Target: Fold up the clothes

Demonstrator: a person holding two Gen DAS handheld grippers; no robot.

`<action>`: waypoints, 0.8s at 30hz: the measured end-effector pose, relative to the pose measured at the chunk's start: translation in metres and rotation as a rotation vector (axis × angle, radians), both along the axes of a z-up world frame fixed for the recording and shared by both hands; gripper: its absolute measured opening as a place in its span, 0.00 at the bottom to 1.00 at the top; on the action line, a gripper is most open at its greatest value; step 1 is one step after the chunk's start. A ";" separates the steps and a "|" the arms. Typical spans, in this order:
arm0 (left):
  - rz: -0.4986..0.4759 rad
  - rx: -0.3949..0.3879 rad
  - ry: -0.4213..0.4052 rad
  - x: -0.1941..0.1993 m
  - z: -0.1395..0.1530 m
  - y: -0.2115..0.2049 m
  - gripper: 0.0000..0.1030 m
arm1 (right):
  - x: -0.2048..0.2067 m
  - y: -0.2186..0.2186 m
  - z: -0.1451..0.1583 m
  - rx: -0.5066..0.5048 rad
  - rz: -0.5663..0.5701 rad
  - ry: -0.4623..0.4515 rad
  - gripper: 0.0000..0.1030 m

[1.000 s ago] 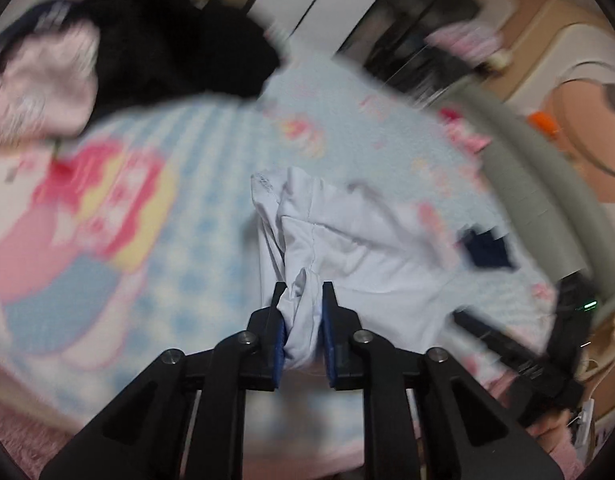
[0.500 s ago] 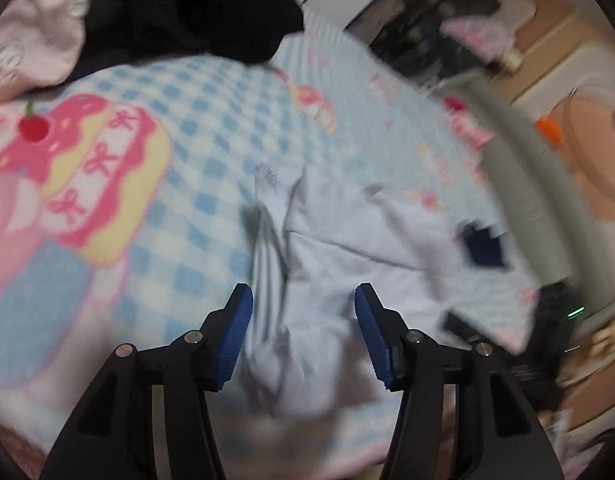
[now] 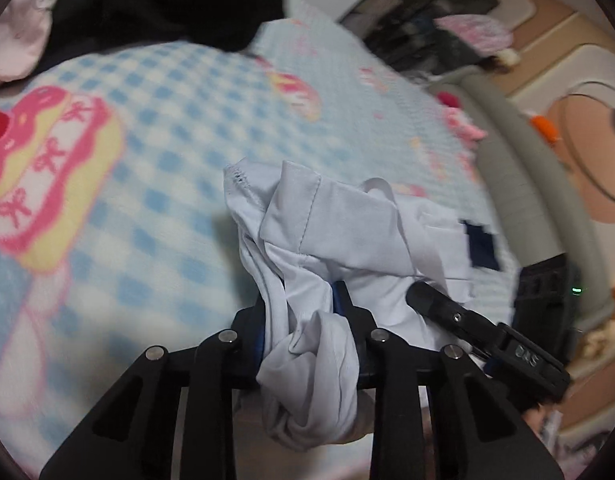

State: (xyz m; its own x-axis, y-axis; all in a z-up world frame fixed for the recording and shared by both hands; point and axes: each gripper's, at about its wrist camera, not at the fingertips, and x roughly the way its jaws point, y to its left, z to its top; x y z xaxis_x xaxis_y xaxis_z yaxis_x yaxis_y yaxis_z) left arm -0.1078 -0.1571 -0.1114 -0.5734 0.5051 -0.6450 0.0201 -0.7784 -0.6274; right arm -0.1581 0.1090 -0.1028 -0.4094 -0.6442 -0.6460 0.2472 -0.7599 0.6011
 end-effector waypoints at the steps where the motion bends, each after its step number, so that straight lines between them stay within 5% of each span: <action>1: -0.031 -0.018 0.005 0.004 0.004 0.009 0.28 | 0.007 0.010 0.007 -0.026 0.000 -0.003 0.33; 3: -0.093 -0.053 0.014 0.013 0.012 0.027 0.32 | 0.018 0.028 0.015 -0.026 0.014 -0.006 0.34; 5: -0.118 -0.165 -0.046 0.011 0.002 0.042 0.37 | 0.026 0.043 0.009 0.067 -0.002 -0.032 0.52; 7: -0.111 -0.236 -0.075 0.010 -0.003 0.049 0.47 | 0.030 0.058 -0.010 0.170 -0.045 -0.062 0.55; 10: -0.022 -0.124 0.058 0.019 0.020 0.034 0.47 | 0.041 0.085 -0.020 0.041 -0.117 -0.078 0.59; 14: 0.097 -0.236 0.224 0.033 0.050 0.033 0.43 | 0.049 0.108 -0.002 0.008 -0.199 0.021 0.61; 20: -0.133 -0.327 0.300 0.031 0.051 0.102 0.43 | 0.059 0.103 0.010 0.019 -0.181 0.106 0.61; 24: -0.151 -0.543 0.174 0.016 0.022 0.131 0.36 | 0.067 0.089 0.004 0.086 -0.127 0.113 0.61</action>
